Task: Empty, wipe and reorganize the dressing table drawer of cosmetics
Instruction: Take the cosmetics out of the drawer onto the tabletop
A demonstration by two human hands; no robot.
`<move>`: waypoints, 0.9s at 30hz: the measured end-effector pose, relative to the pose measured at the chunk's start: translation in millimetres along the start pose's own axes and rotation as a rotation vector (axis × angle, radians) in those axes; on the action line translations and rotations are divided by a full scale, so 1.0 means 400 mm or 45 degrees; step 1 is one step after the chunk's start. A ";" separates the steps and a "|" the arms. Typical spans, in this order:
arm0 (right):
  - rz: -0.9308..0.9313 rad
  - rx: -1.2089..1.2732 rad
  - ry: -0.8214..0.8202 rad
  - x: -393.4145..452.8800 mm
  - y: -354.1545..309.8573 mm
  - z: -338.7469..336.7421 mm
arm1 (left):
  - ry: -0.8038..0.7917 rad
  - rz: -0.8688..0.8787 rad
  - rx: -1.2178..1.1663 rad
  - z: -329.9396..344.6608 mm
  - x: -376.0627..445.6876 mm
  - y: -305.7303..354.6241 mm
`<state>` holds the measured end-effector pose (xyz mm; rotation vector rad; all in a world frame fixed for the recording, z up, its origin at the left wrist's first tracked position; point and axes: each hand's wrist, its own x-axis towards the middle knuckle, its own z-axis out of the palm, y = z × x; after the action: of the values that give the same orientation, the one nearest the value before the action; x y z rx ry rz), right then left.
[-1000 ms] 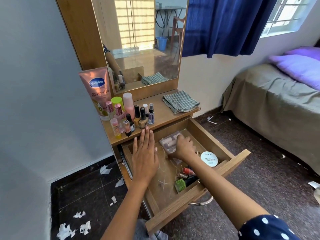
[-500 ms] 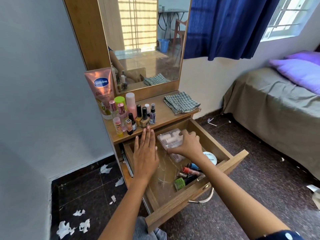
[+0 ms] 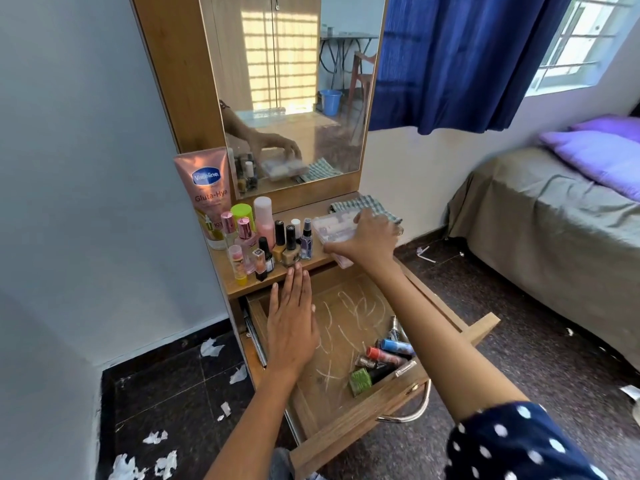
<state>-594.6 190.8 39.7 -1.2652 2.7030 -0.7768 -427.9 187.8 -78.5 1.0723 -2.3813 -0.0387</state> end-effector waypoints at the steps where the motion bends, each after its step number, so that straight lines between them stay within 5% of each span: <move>1: -0.016 -0.041 -0.006 0.014 -0.013 0.017 | 0.001 0.002 0.001 0.000 0.000 -0.001; 5: -0.108 -0.139 0.017 0.035 -0.029 0.065 | -0.003 0.007 -0.001 0.003 0.001 -0.003; 9: -0.284 0.093 0.094 0.002 0.033 0.071 | -0.001 0.005 0.001 0.005 0.001 -0.004; 14: -0.439 0.155 0.541 -0.137 0.099 0.103 | -0.013 -0.001 0.008 0.007 0.002 -0.004; 27: -0.624 0.076 0.222 -0.109 0.086 0.160 | -0.056 0.064 0.063 0.004 0.006 0.006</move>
<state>-573.5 214.6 -38.9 -1.9630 2.4862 -1.0438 -431.6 187.3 -78.1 1.0438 -2.4590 0.0145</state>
